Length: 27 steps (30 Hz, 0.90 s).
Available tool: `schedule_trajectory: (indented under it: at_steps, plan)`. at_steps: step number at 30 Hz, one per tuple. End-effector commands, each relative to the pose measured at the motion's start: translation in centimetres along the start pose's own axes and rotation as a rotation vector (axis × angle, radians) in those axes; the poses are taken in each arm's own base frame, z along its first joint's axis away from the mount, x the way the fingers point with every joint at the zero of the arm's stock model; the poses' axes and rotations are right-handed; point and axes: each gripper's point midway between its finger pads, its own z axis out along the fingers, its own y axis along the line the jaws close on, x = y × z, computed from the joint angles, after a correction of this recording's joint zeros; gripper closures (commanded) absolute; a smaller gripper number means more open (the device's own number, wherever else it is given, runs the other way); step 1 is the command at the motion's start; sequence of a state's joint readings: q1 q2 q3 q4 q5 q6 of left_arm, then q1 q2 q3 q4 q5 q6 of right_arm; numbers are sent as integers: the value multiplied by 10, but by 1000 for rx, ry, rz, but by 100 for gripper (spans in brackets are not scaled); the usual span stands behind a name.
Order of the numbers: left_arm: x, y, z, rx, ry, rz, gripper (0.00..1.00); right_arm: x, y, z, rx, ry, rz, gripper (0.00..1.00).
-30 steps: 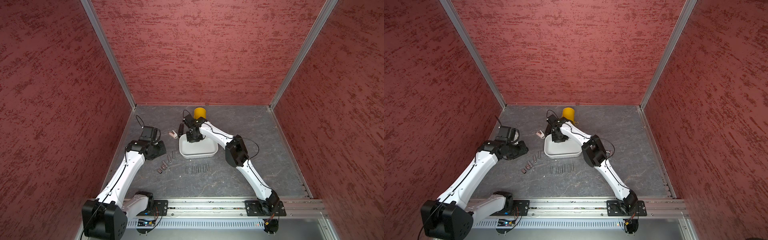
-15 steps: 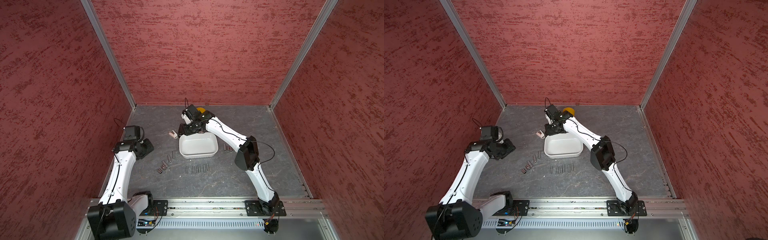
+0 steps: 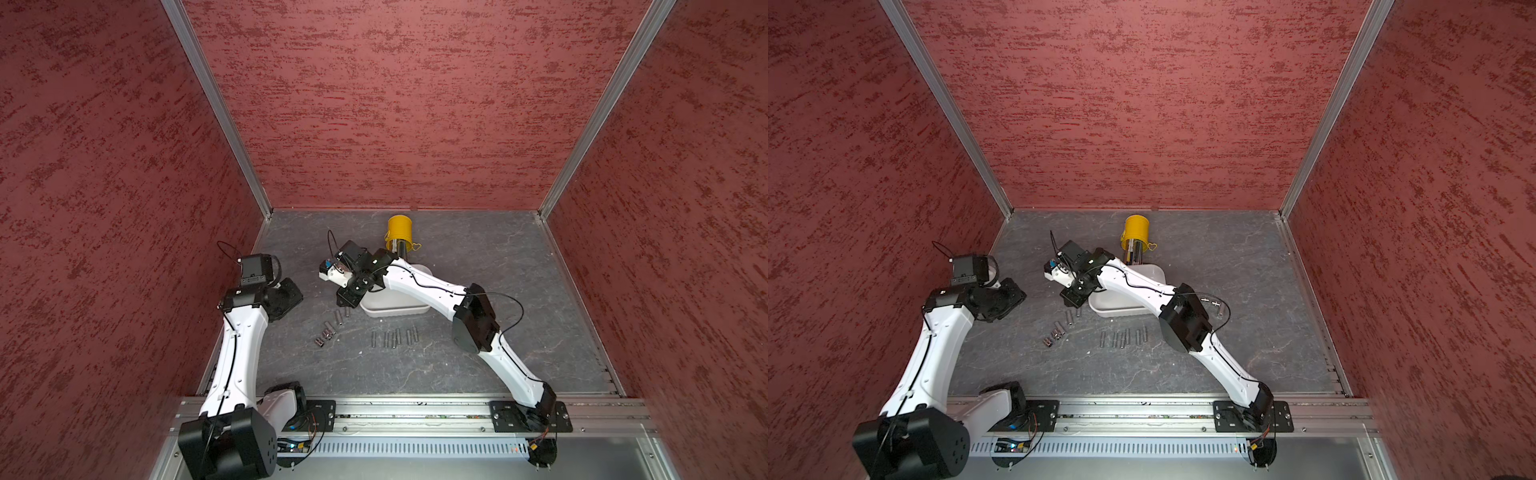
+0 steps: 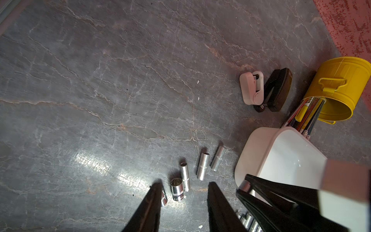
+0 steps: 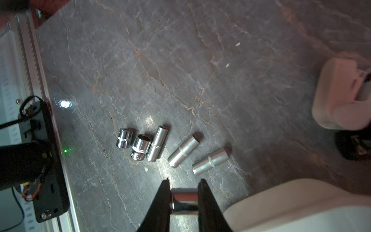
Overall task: Take out the socket from the storage box
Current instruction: Place the socket head at the center of the board.
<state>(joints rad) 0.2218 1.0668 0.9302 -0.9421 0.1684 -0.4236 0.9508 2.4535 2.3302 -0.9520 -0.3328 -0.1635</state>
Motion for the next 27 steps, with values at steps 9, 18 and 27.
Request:
schedule_trajectory:
  at_steps: [9,18,27]
  plan:
    - [-2,-2,1,27,-11,13,60,14,8,25,-75,37,-342,81]
    - [-1,-3,3,27,-4,15,59,15,7,38,-90,14,-459,74]
    - [-1,-3,3,29,0,14,59,14,4,51,-91,-8,-548,73]
